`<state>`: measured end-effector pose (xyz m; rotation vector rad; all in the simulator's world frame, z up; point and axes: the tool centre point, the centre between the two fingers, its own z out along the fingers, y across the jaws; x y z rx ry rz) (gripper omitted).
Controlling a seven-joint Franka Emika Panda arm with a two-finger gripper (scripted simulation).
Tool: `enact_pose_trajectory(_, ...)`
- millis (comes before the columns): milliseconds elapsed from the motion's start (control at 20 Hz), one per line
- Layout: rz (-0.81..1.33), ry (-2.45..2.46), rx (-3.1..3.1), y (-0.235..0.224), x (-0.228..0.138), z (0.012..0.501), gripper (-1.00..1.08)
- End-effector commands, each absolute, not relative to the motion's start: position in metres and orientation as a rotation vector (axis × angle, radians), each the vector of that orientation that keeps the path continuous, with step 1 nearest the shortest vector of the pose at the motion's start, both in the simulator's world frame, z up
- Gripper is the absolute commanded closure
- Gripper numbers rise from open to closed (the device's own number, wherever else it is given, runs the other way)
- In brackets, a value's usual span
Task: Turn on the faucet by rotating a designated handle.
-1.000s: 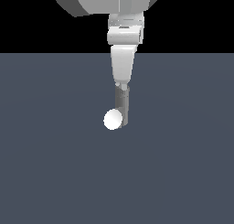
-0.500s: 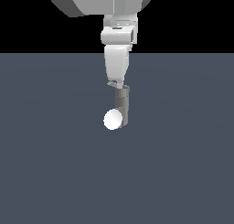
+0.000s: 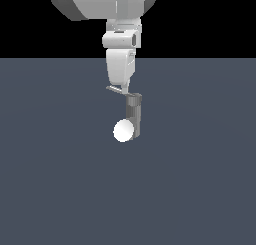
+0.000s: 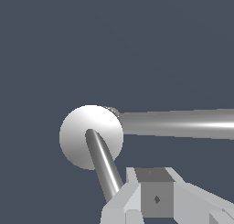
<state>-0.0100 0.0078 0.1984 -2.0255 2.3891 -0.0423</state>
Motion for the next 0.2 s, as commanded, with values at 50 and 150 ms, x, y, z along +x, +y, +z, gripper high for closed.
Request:
enact_pose_trajectory(50,-0.004,2.32,-2.116,0.0596,-0.0064,0.1831,1.08)
enact_pose_trajectory(150,-0.001,2.318,-2.119,0.0635,-0.0045,0.1823,1.08)
